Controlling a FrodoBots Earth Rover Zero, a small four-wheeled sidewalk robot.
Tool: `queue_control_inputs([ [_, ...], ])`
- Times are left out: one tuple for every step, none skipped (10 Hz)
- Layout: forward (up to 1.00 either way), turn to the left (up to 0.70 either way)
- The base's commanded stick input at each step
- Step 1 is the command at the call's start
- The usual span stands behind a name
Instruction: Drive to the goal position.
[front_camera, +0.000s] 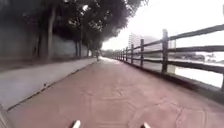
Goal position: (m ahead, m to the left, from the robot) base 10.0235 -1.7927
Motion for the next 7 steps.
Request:
queue_control_inputs([
  [0.70,0.00],
  [0.70,0.00],
  [0.70,0.00],
  [0.70,0.00],
  [0.70,0.00],
  [0.70,0.00],
  [0.70,0.00],
])
